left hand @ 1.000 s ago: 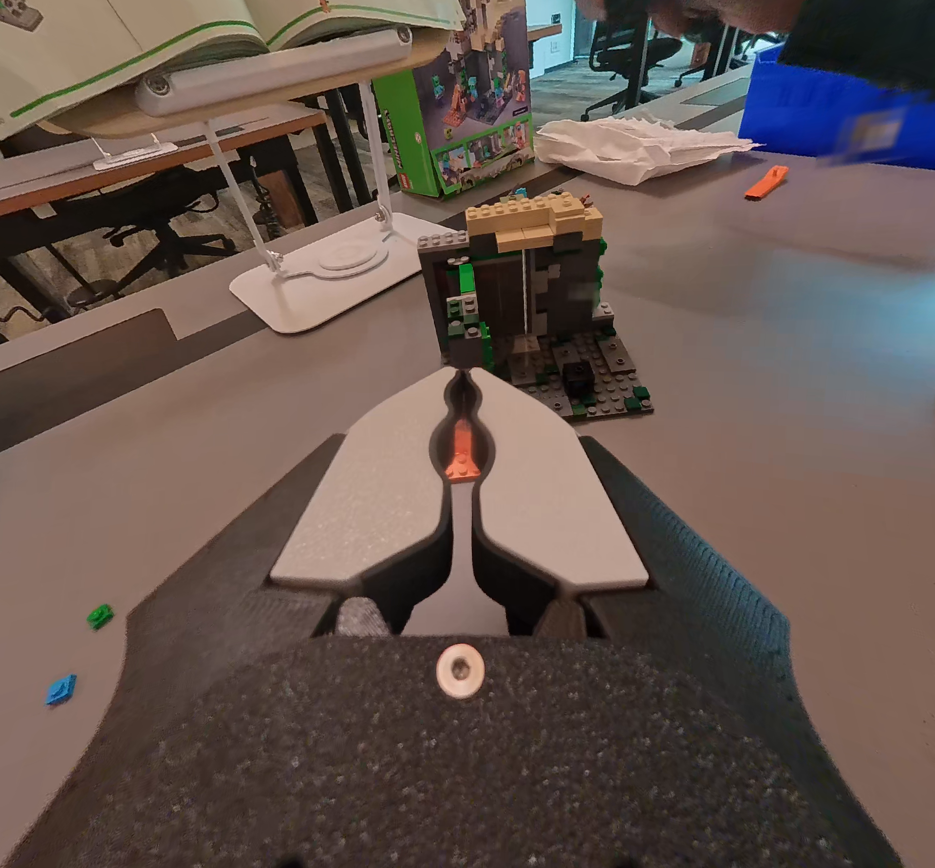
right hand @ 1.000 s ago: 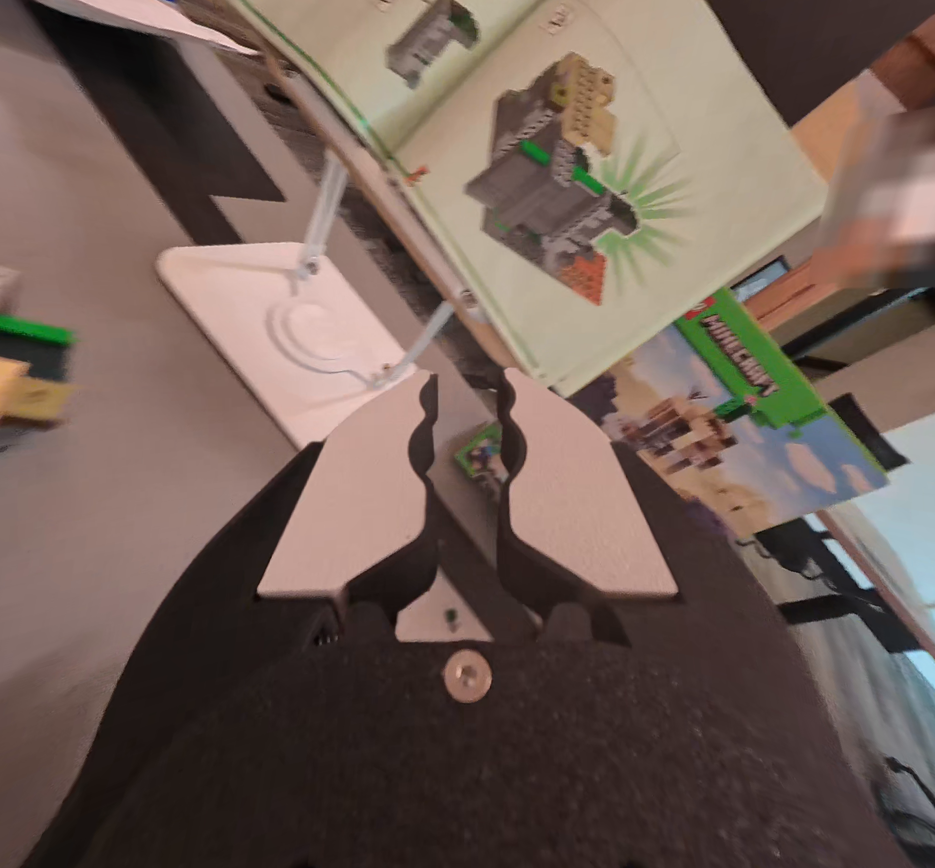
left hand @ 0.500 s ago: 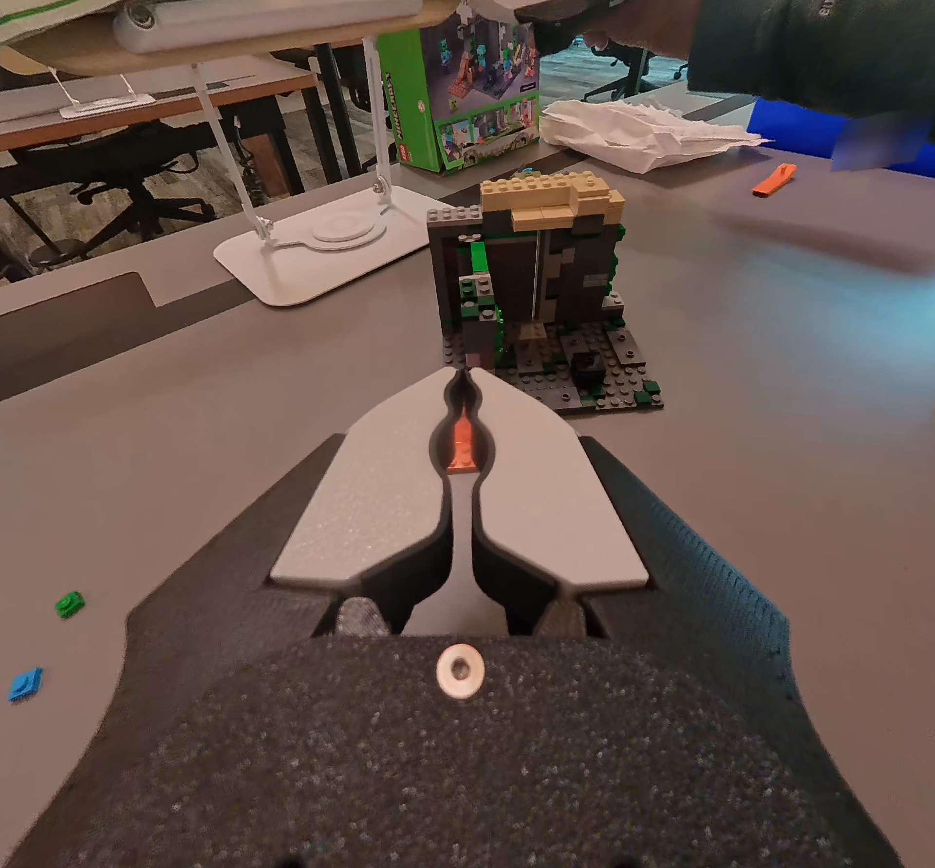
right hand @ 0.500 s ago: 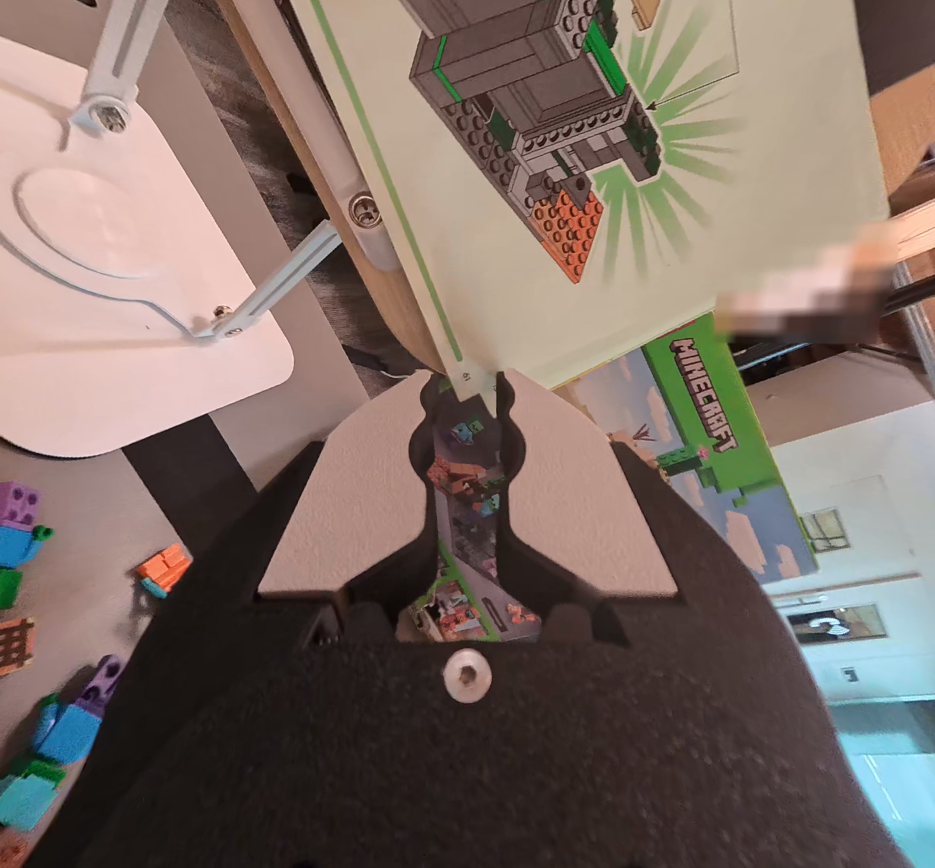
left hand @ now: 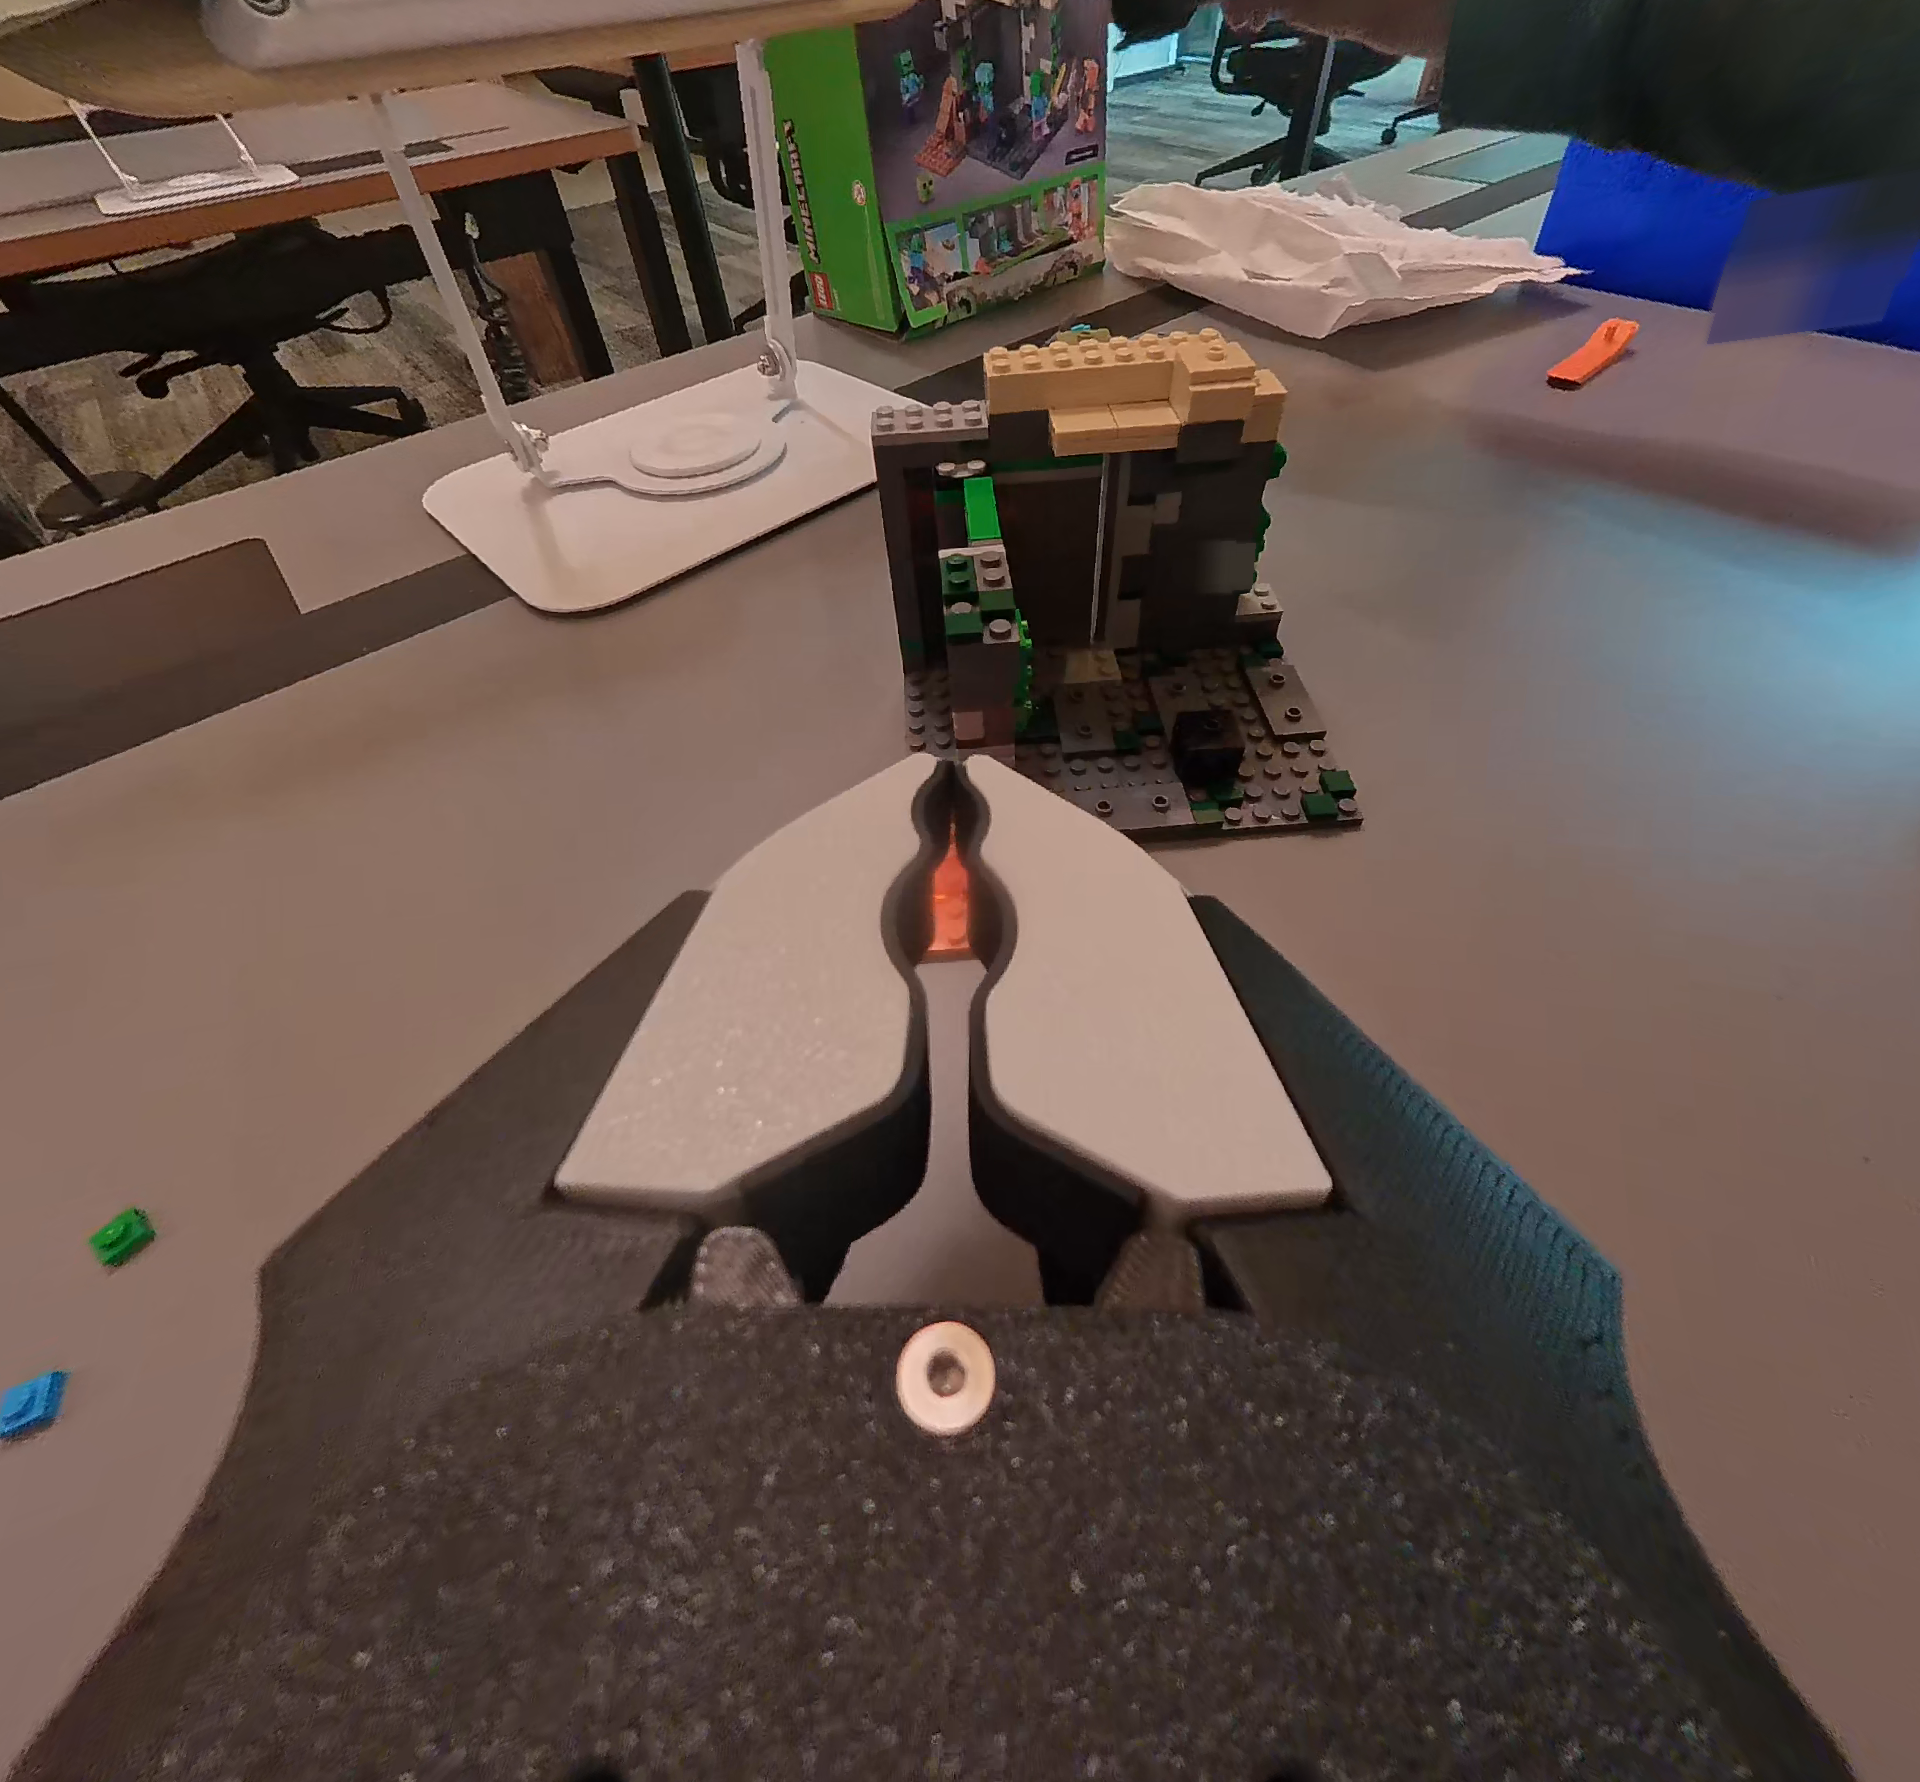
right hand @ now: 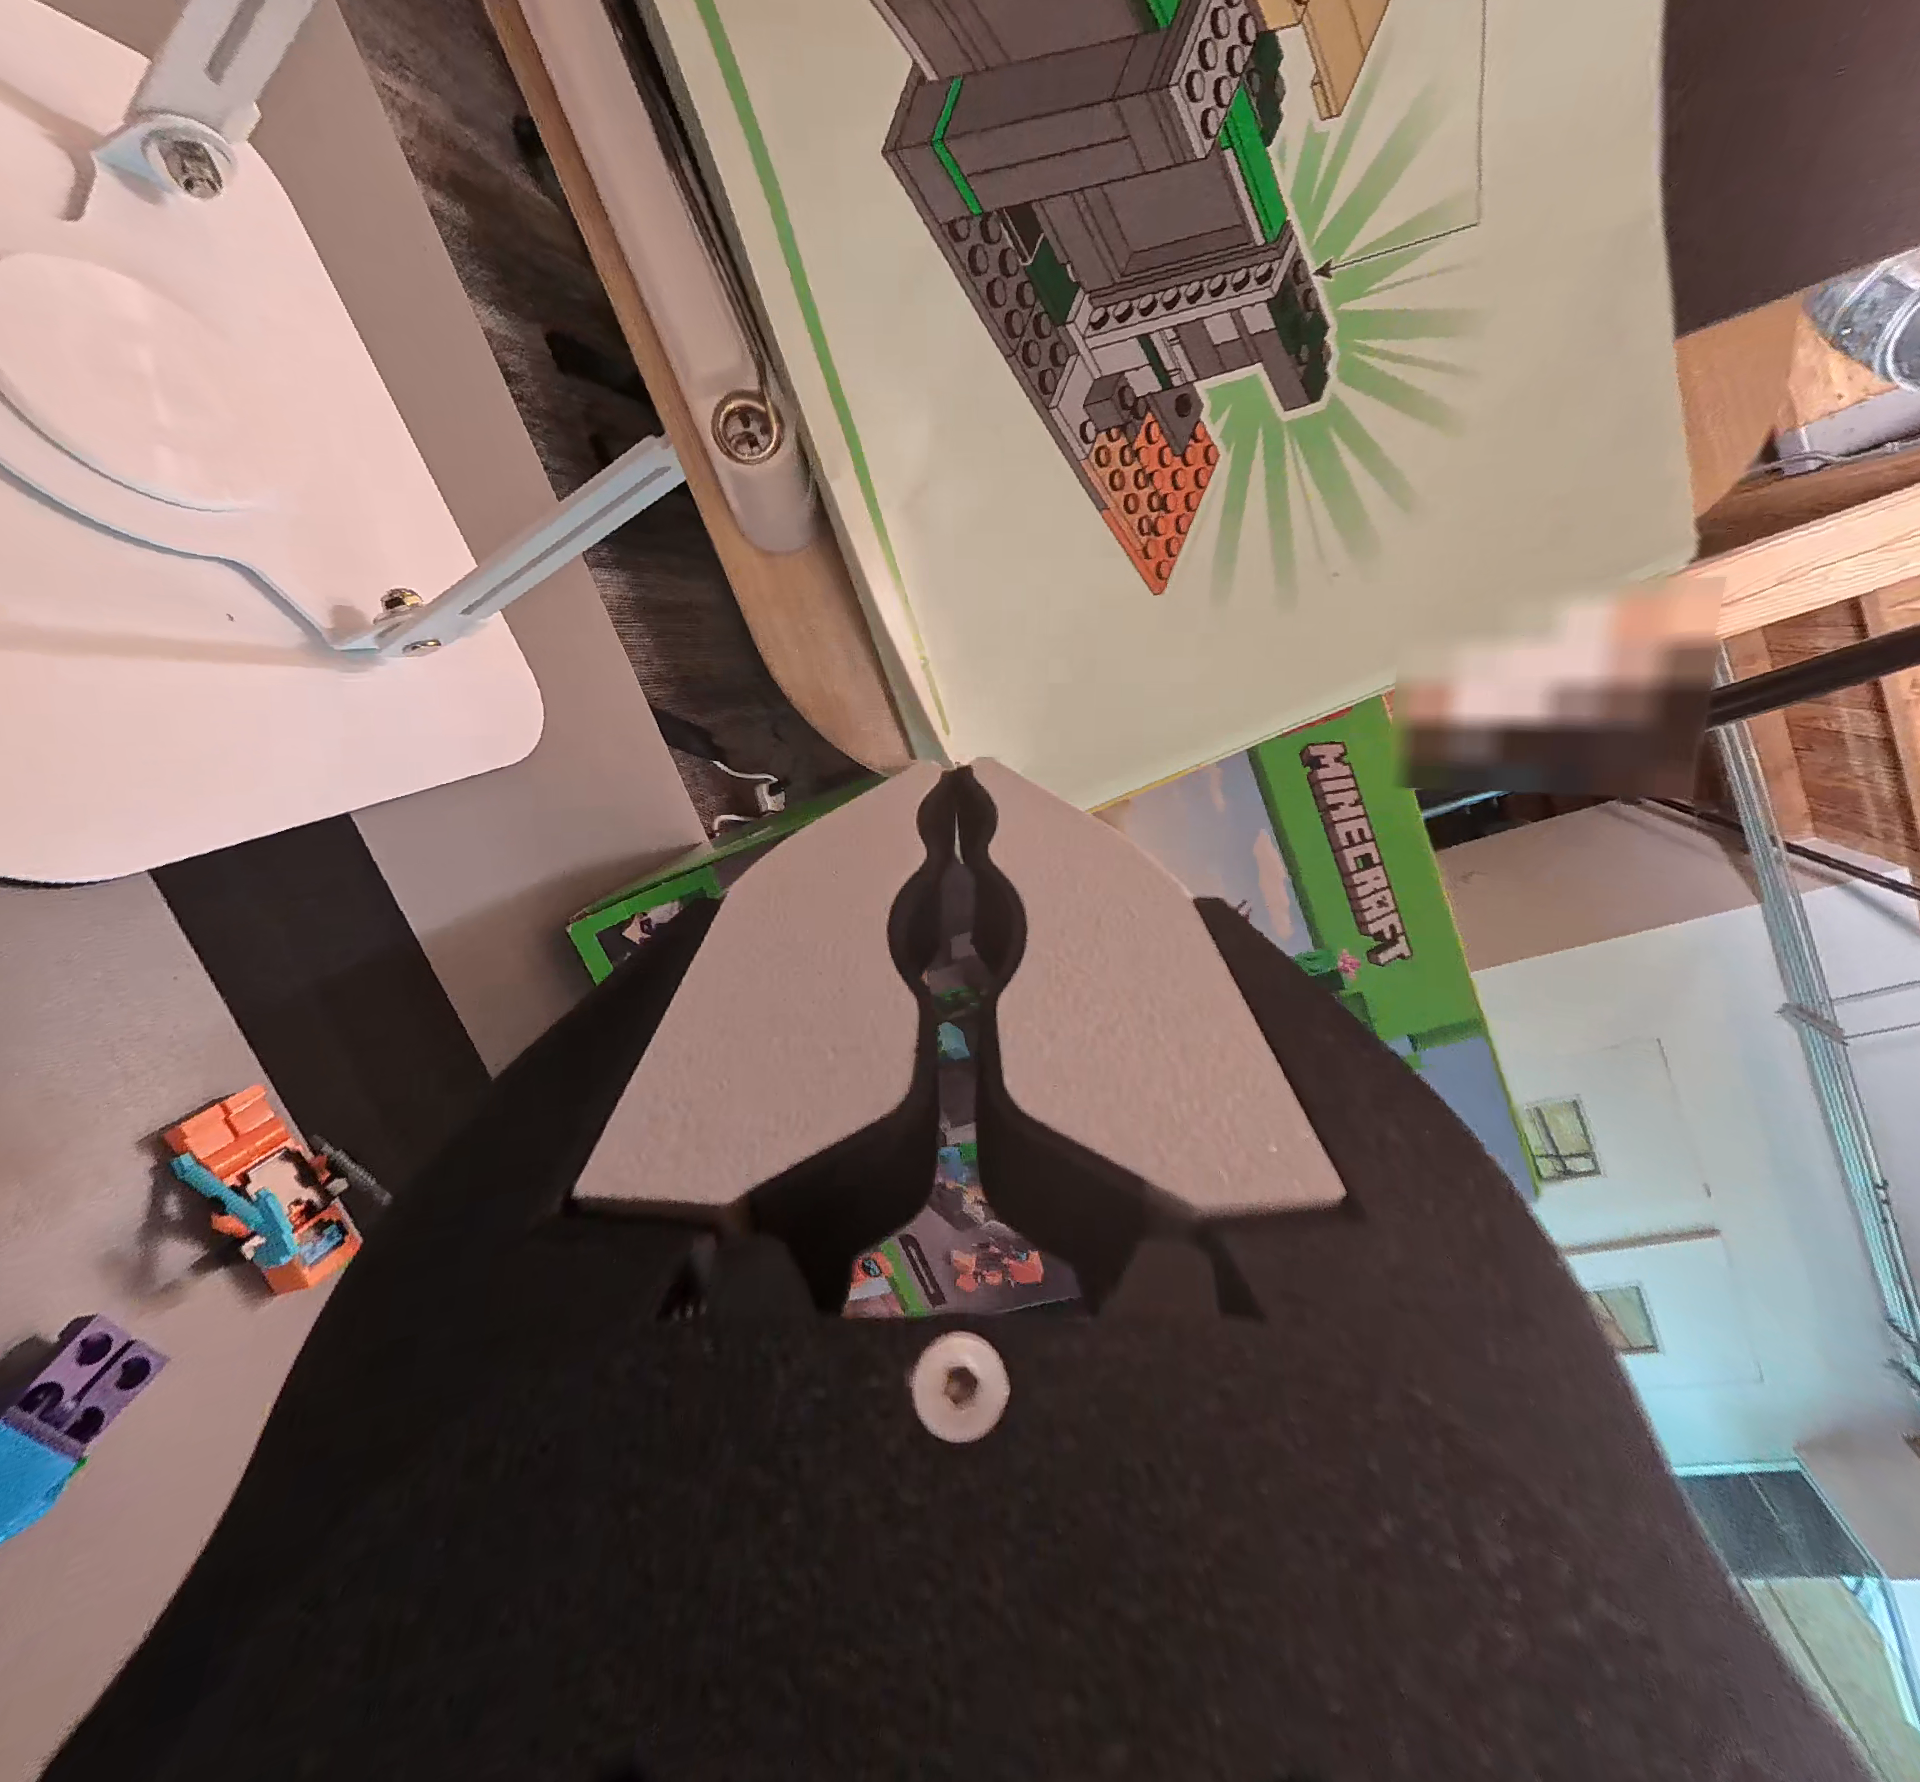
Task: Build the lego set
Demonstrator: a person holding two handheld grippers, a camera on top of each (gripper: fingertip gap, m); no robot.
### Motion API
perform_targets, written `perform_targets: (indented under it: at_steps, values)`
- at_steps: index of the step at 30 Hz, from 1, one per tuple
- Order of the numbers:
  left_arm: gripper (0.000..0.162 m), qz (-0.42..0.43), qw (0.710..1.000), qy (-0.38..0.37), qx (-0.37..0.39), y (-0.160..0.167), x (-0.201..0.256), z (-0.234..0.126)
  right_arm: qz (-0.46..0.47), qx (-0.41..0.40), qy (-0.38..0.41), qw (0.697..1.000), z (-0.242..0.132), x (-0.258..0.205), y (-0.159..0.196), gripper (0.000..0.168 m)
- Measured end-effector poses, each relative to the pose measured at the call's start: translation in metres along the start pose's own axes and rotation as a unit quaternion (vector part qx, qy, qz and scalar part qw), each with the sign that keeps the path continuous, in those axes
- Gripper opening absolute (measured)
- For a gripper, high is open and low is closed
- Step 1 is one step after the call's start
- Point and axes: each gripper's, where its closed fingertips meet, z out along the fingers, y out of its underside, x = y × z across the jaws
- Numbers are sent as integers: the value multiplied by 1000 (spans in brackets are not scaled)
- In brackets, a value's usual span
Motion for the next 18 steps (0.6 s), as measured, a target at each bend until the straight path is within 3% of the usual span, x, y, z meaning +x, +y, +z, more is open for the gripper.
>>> perform_targets:
  at_steps: [7,11,18]
  values:
    - [0,2,1000,5,-3,0,3,1,53,52,-17,997,-21,17,-41,0]
    - [12,17,1000,-9,1,-9,-1,4,110,111,-46,987,-36,23,-88,0]
    - [20,131,988,-53,55,-97,-17,29,155,173,-101,967,-38,4,-164,0]
